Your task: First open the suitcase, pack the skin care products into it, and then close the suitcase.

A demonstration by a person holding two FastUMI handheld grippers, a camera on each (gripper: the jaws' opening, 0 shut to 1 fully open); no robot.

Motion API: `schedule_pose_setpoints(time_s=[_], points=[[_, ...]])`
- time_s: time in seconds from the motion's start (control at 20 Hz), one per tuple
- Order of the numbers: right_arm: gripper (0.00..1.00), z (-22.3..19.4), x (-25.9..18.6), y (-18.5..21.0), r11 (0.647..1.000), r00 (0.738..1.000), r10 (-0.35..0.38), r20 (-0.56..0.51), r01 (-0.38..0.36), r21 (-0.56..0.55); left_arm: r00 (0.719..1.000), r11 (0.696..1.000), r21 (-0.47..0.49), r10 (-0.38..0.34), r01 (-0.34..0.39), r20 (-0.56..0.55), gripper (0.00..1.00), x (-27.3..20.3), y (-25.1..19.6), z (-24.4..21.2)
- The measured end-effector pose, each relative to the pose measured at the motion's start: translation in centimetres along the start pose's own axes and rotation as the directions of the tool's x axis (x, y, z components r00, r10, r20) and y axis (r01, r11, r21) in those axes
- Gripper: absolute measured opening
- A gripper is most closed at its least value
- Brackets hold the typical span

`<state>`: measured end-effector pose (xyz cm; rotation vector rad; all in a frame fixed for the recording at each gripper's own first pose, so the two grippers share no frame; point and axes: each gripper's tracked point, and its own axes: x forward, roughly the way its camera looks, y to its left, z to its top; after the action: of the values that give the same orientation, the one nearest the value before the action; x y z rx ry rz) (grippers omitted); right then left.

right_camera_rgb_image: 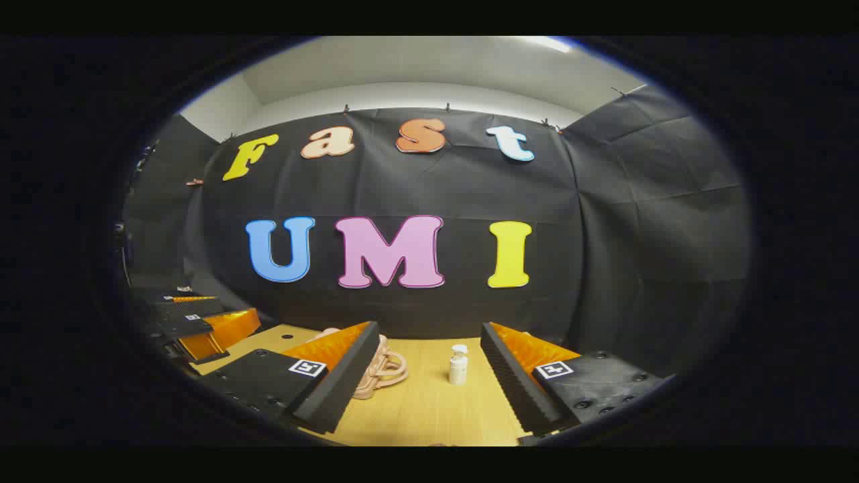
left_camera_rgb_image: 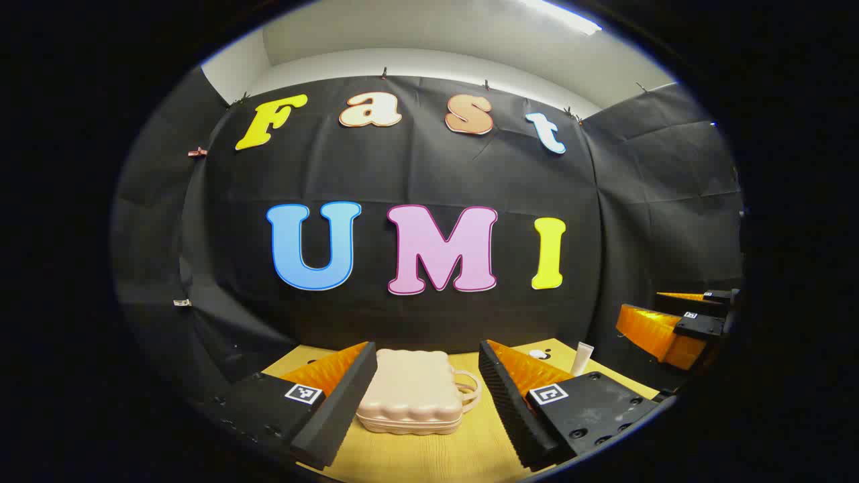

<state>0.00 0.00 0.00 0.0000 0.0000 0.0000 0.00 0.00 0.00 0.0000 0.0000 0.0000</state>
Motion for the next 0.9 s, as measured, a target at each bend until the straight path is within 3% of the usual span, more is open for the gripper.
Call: schedule_pose_setpoints(time_s=[0.55, 0.9], points=[[0.97, -0.7, 0.0, 1.9, 0.999, 0.998, 0.052, -0.029, -0.052, 0.0, 0.999, 0.999, 0.012, 0.048, -0.049, 0.025, 0.96, -1.8, 2.0, 1.3], [0.97, -1.8, -0.1, 2.6, 0.998, 0.997, 0.059, -0.052, -0.06, -0.014, 0.999, 0.999, 0.017, 0.029, -0.03, 0.027, 0.96, -1.5, 1.9, 0.9]])
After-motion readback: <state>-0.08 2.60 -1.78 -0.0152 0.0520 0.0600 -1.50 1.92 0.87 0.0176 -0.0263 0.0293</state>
